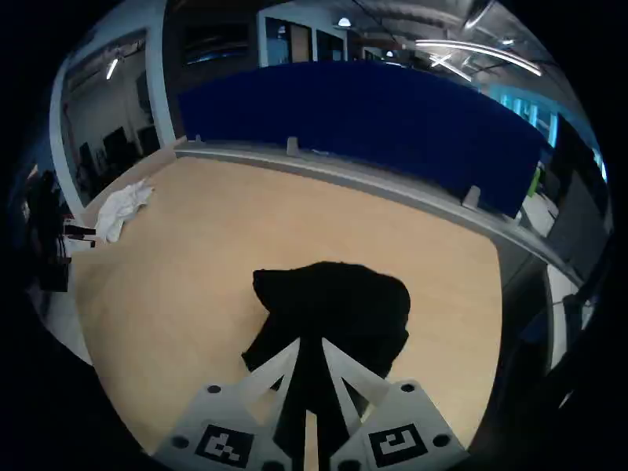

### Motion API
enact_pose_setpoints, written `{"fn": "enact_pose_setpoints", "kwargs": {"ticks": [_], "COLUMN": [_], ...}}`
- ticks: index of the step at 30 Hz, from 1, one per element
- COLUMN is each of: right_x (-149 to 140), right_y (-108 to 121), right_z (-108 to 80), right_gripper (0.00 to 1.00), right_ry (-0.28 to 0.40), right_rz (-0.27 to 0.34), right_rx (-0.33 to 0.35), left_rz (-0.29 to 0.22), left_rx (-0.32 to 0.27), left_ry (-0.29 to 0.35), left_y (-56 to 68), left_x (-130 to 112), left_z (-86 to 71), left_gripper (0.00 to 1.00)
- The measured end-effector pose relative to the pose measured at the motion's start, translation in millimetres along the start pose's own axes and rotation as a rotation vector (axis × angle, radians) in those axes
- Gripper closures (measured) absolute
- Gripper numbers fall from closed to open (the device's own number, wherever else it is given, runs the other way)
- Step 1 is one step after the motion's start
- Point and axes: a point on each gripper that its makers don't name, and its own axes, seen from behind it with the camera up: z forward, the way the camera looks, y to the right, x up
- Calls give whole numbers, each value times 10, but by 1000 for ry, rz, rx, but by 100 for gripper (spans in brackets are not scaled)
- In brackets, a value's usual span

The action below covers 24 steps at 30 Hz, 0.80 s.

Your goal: Fold towel

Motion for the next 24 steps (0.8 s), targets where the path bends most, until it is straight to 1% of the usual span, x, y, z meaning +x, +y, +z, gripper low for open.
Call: {"fn": "enact_pose_setpoints", "kwargs": {"ticks": [3,8,14,20,24], "right_x": [-218,-502,-823,-1013,-1066], "right_y": [39,124,256,383,400], "right_z": [-17,-25,-27,42,109], "right_gripper": [96,96,96,96,96], "right_ry": [-21,-51,-108,-157,-171], "right_rz": [31,87,142,189,194], "right_rx": [-23,-69,-113,-154,-168], "left_rz": [8,14,19,19,21], "left_rx": [-6,-13,-12,-9,-9], "left_ry": [0,2,5,3,5], "left_y": [39,81,94,97,118], "left_x": [11,25,28,-4,-10], "left_z": [1,-5,-28,-42,-52], "left_gripper": [10,10,10,10,10]}}
